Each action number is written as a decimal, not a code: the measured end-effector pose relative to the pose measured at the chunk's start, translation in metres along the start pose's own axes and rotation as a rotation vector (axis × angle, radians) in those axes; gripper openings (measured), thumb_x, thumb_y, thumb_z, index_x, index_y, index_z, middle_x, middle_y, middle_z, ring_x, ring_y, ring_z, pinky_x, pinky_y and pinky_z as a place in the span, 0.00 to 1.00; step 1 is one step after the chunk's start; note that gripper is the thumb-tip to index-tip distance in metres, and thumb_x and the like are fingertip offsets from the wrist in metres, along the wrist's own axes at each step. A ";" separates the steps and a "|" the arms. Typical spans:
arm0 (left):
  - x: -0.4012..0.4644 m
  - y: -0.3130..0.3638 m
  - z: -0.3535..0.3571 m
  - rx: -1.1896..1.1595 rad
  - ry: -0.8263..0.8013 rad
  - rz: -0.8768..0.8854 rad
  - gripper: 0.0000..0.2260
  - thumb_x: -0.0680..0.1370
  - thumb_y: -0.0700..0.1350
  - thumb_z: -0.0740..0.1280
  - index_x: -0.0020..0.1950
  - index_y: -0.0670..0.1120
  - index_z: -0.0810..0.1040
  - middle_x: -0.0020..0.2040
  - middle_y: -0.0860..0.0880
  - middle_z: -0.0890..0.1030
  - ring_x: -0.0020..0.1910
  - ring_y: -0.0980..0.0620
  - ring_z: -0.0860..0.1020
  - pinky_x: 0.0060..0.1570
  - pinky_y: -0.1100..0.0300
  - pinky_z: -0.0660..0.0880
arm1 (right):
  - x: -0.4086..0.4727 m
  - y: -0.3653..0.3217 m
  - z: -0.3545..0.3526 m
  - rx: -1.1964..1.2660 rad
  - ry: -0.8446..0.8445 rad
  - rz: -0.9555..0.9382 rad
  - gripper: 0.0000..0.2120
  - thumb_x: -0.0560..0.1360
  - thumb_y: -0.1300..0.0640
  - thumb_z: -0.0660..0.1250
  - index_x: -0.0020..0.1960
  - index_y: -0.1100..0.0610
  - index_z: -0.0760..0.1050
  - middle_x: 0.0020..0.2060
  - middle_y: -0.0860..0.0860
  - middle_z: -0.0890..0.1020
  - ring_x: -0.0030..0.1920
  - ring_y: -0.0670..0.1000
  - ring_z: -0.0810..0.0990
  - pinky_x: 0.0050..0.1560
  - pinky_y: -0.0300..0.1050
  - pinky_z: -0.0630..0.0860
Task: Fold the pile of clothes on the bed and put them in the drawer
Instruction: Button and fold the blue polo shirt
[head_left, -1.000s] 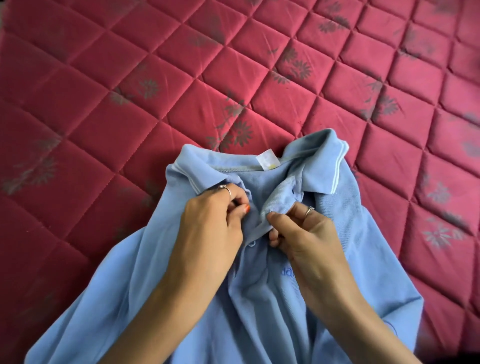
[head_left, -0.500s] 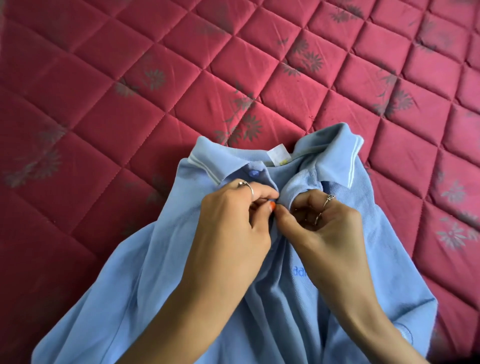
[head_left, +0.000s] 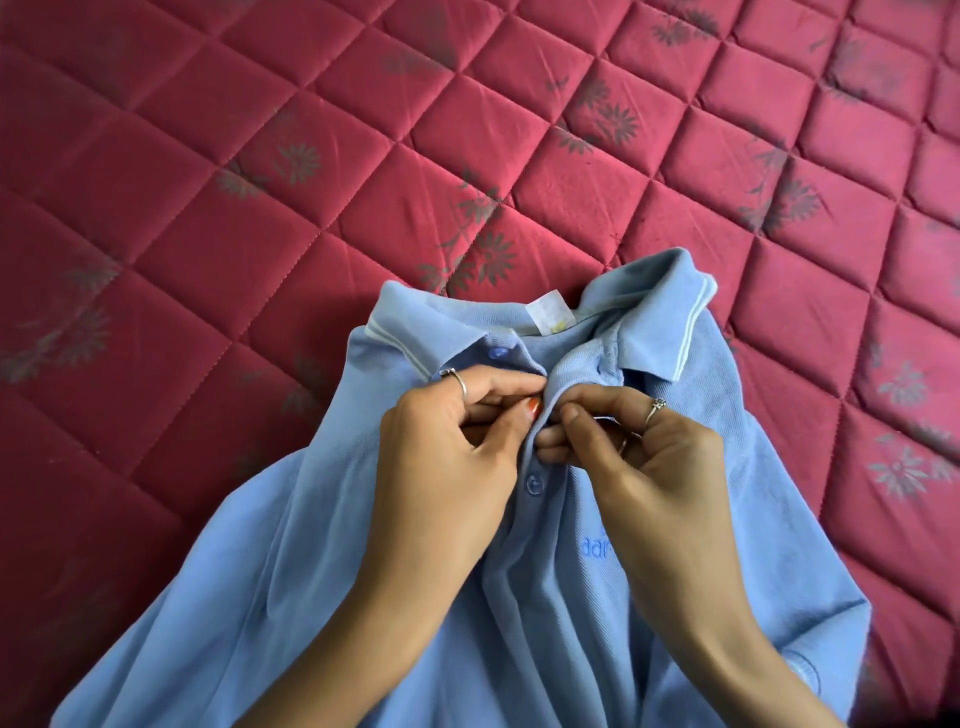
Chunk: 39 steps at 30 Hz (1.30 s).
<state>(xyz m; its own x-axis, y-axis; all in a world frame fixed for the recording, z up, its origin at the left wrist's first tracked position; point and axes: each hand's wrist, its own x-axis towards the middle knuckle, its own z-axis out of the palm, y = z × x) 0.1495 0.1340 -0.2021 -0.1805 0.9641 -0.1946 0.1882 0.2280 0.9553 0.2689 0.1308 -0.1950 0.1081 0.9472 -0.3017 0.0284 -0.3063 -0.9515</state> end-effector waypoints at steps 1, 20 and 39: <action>-0.001 -0.001 0.001 -0.026 0.003 -0.005 0.13 0.74 0.34 0.70 0.44 0.53 0.82 0.38 0.56 0.84 0.39 0.62 0.82 0.41 0.73 0.74 | 0.001 0.000 -0.001 0.003 -0.001 0.003 0.09 0.76 0.69 0.65 0.41 0.60 0.80 0.32 0.54 0.84 0.33 0.45 0.83 0.38 0.31 0.76; -0.008 0.000 0.014 -0.054 0.023 0.028 0.01 0.73 0.43 0.72 0.44 0.46 0.83 0.36 0.54 0.84 0.37 0.60 0.83 0.41 0.67 0.78 | 0.001 0.011 0.000 -0.174 0.001 -0.109 0.08 0.74 0.63 0.70 0.40 0.52 0.78 0.33 0.49 0.84 0.36 0.47 0.83 0.38 0.35 0.77; -0.008 -0.012 0.024 -0.321 0.133 -0.055 0.10 0.78 0.39 0.66 0.46 0.50 0.67 0.40 0.46 0.79 0.36 0.56 0.79 0.35 0.65 0.76 | -0.005 0.007 0.010 0.020 0.002 -0.030 0.07 0.74 0.68 0.67 0.39 0.60 0.76 0.29 0.50 0.79 0.29 0.45 0.77 0.32 0.34 0.73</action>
<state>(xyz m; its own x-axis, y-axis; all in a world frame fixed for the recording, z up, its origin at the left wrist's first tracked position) 0.1720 0.1268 -0.2169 -0.3097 0.9208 -0.2371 -0.1349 0.2043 0.9696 0.2585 0.1250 -0.2012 0.1097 0.9559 -0.2725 0.0116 -0.2754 -0.9613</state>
